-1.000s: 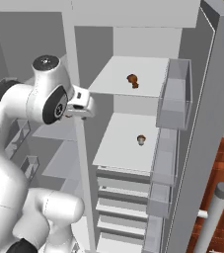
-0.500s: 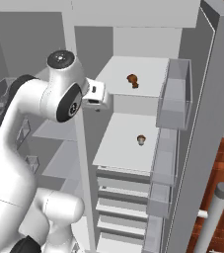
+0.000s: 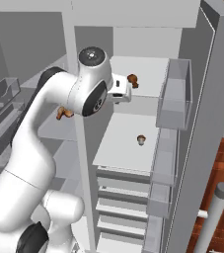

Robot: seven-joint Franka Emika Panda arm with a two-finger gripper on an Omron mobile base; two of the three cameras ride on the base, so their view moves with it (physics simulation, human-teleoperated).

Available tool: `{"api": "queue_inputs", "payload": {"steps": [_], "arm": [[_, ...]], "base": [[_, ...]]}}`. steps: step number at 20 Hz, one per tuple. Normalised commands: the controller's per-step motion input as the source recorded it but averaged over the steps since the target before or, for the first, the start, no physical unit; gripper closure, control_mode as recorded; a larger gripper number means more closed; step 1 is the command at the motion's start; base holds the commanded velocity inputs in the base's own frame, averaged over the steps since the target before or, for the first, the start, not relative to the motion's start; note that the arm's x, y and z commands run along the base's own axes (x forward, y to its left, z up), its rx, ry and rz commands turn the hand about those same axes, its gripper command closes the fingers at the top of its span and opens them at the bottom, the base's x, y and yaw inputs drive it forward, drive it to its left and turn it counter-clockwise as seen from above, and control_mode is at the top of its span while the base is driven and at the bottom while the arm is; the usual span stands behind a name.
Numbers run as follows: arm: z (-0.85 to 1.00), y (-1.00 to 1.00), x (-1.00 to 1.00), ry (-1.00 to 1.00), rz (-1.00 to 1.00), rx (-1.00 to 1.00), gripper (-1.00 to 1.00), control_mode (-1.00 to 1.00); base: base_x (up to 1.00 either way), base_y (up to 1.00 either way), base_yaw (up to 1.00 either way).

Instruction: There's a chicken drumstick in the fridge that needs to be moved to the freezer for freezing. Pick up the chicken drumstick from the fridge, place it on any shelf in the freezer, and close the fridge and freezer doors when done.

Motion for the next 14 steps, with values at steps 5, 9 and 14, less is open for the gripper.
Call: {"api": "queue_inputs", "payload": {"steps": [5,9,14], "arm": [[0.03,-0.35,0.58,-0.01,0.02,0.0,-1.0,-1.0],[0.18,-0.21,0.56,0.0,0.01,0.0,-1.0,-1.0],[0.13,-0.24,0.43,0.0,0.01,0.0,-1.0,-1.0]], "base": [[0.0,0.0,0.0],[0.0,0.0,0.0],[0.0,0.0,0.0]]}}
